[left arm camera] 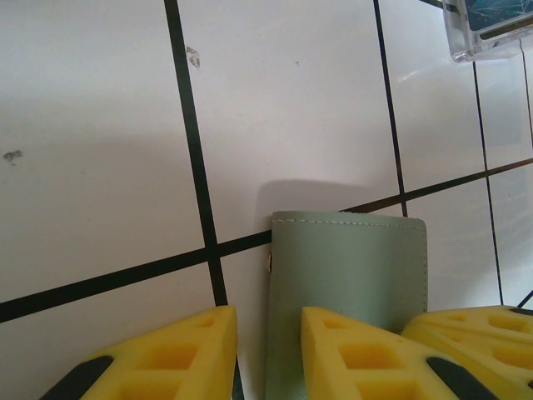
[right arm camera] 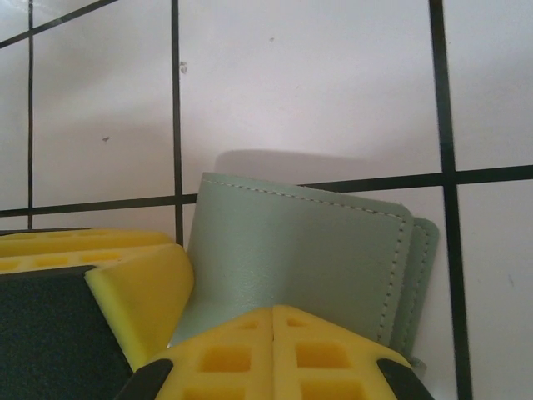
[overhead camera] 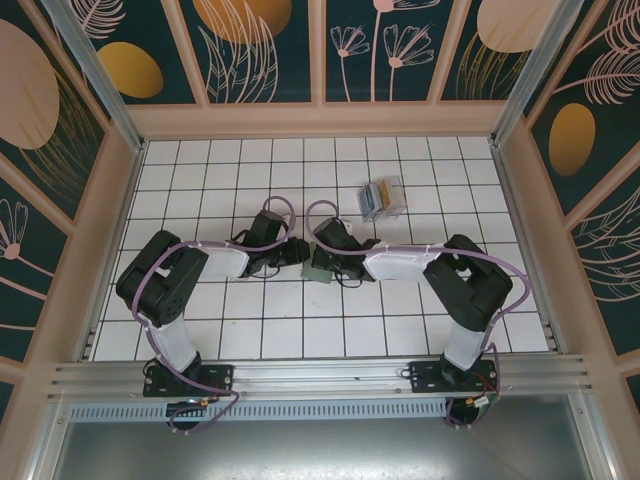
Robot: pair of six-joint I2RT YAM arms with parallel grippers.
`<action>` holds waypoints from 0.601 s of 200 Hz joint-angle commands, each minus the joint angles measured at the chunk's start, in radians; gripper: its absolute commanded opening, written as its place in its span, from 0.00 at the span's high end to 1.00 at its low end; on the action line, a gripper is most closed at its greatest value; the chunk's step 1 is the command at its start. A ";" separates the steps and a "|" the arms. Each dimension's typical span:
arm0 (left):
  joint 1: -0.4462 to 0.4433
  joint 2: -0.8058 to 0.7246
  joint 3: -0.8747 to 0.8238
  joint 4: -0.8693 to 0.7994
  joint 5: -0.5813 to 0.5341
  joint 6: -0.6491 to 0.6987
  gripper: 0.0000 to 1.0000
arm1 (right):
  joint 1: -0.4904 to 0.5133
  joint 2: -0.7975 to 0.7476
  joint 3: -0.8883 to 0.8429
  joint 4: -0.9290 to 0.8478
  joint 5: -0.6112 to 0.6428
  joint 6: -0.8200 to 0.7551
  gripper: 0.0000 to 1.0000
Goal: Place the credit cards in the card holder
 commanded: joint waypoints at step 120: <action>-0.015 0.042 -0.005 -0.053 0.073 -0.048 0.75 | 0.077 0.001 -0.172 0.150 0.046 0.014 1.00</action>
